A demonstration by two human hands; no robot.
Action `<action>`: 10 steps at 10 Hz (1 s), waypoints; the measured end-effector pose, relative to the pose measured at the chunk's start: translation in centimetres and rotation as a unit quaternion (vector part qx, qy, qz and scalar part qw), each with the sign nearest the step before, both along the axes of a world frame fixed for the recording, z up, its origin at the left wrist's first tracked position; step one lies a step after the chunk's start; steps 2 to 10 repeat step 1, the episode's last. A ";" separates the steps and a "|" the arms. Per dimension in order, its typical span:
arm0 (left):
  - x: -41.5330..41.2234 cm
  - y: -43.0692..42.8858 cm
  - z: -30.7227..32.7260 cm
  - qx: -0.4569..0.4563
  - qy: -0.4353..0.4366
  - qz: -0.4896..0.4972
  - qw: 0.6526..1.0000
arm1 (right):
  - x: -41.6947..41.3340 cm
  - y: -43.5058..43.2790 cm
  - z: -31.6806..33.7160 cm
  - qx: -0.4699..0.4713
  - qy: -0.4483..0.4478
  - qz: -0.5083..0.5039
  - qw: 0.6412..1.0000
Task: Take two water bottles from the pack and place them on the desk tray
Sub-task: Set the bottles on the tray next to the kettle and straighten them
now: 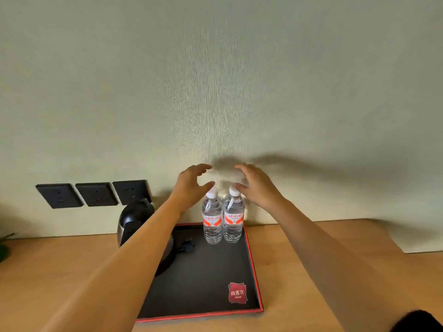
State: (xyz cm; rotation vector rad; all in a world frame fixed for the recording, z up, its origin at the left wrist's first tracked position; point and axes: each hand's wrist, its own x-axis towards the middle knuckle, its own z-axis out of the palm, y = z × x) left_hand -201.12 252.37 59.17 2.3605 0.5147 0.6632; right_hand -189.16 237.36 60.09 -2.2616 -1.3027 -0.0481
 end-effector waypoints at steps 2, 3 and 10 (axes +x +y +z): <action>-0.9 -1.5 3.9 0.046 -0.036 -0.002 0.998 | -1.3 -0.3 3.6 0.034 -0.013 0.012 0.999; -0.9 -1.5 3.9 0.046 -0.036 -0.002 0.998 | -1.3 -0.3 3.6 0.034 -0.013 0.012 0.999; -0.9 -1.5 3.9 0.046 -0.036 -0.002 0.998 | -1.3 -0.3 3.6 0.034 -0.013 0.012 0.999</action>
